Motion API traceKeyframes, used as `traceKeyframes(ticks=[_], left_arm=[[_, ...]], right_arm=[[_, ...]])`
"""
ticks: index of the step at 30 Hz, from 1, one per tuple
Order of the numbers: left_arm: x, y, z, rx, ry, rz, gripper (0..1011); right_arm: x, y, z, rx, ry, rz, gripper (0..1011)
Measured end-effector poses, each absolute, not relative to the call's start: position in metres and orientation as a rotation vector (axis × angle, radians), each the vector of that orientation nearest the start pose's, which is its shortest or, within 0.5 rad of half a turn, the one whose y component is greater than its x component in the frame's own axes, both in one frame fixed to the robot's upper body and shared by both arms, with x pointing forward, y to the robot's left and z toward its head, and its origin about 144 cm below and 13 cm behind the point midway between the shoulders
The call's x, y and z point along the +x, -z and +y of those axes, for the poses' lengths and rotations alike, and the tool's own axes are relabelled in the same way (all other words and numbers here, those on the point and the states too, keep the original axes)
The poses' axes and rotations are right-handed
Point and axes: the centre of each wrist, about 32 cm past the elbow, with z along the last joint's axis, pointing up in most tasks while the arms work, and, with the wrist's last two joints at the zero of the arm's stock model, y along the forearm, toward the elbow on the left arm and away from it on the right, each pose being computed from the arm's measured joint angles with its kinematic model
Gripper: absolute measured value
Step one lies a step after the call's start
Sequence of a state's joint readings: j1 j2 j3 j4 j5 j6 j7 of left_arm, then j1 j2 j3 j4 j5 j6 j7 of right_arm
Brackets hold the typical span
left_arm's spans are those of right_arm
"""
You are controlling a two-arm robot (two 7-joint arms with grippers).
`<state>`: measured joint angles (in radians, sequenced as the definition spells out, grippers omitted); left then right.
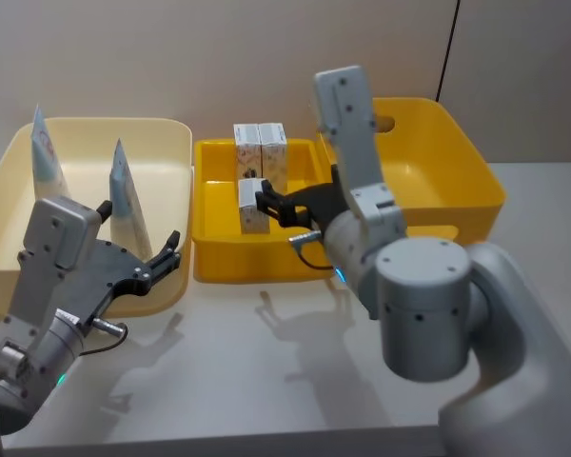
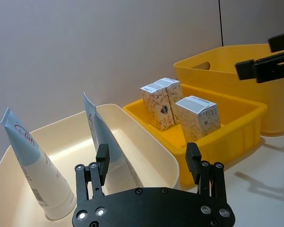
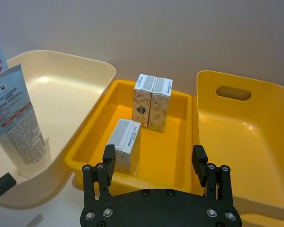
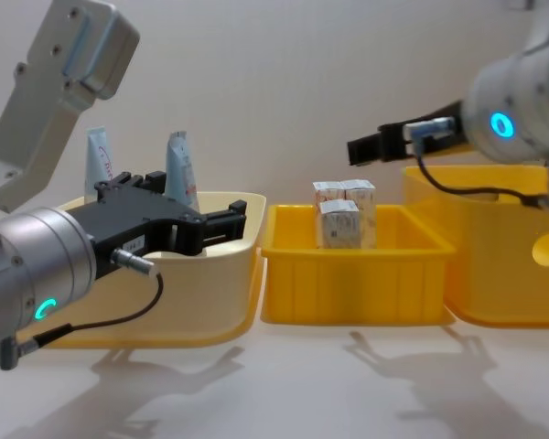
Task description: Bimanual collaborative sorting of washing and personal care products
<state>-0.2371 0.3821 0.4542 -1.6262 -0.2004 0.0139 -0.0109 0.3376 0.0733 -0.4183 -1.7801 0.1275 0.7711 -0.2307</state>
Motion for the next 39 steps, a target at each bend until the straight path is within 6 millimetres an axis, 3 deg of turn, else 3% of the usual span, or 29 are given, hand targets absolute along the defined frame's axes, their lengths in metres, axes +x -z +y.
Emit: traceKeyframes(ticks=[16,39], left_arm=[[0.492,-1.204,0.198,0.061,-1.124,-0.268,1003],[0.492,-1.204,0.198,0.061,-1.124,-0.268,1003]], right_arm=[[0.535,-1.302,-0.08,-0.462,1.343,0.051,1001],[0.583,-1.289,-0.058,-0.542,1.344,0.127,1001]])
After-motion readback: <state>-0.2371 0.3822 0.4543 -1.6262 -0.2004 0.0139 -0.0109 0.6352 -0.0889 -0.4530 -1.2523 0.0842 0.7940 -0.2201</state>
